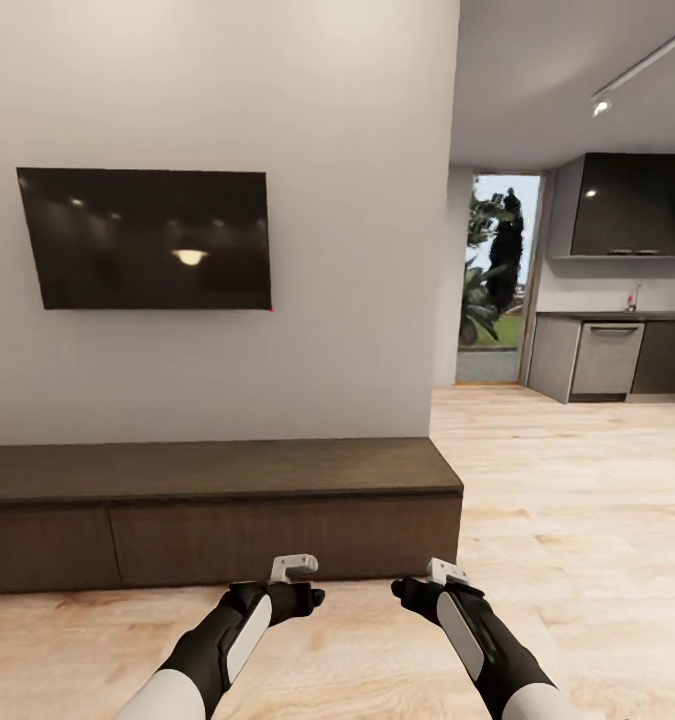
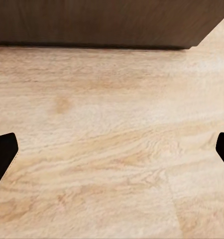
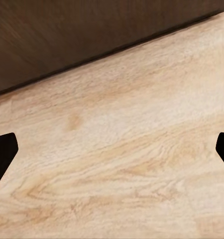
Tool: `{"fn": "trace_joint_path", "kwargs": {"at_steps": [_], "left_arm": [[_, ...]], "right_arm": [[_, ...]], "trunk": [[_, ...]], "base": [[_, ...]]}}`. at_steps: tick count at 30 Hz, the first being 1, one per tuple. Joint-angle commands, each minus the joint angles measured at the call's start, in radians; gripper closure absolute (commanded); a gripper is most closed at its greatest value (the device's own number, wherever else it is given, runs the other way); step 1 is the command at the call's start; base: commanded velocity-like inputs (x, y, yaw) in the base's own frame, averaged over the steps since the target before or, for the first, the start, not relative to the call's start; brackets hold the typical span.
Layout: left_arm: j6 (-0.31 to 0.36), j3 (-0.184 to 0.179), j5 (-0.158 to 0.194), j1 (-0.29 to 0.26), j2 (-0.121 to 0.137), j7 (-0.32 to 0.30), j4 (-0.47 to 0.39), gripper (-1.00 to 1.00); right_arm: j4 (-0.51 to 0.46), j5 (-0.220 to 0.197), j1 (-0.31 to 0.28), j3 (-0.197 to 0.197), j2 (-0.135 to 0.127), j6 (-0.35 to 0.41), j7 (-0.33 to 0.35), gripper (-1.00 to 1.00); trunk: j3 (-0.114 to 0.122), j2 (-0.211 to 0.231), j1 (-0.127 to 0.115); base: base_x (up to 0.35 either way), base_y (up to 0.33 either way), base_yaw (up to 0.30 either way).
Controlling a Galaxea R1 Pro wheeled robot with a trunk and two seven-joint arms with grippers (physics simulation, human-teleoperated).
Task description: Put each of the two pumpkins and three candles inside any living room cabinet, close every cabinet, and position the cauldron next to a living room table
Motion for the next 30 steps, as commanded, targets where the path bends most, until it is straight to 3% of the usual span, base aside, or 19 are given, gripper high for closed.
{"fn": "trace_joint_path", "kwargs": {"at_steps": [1, 30], "left_arm": [[0.004, -0.001, 0.002, 0.0, 0.0, 0.0, -0.002, -1.0], [0.004, -0.001, 0.002, 0.0, 0.001, 0.0, -0.002, -1.0]], "right_arm": [[-0.002, -0.011, -0.001, 0.004, 0.0, 0.003, -0.009, -1.0], [-0.014, -0.01, -0.001, 0.004, 0.0, 0.003, -0.009, -1.0]], "trunk": [[-0.001, -0.001, 0.0], [-0.001, -0.001, 0.0]], "base": [[0.119, 0.247, -0.097], [0.011, 0.022, -0.057]]}}
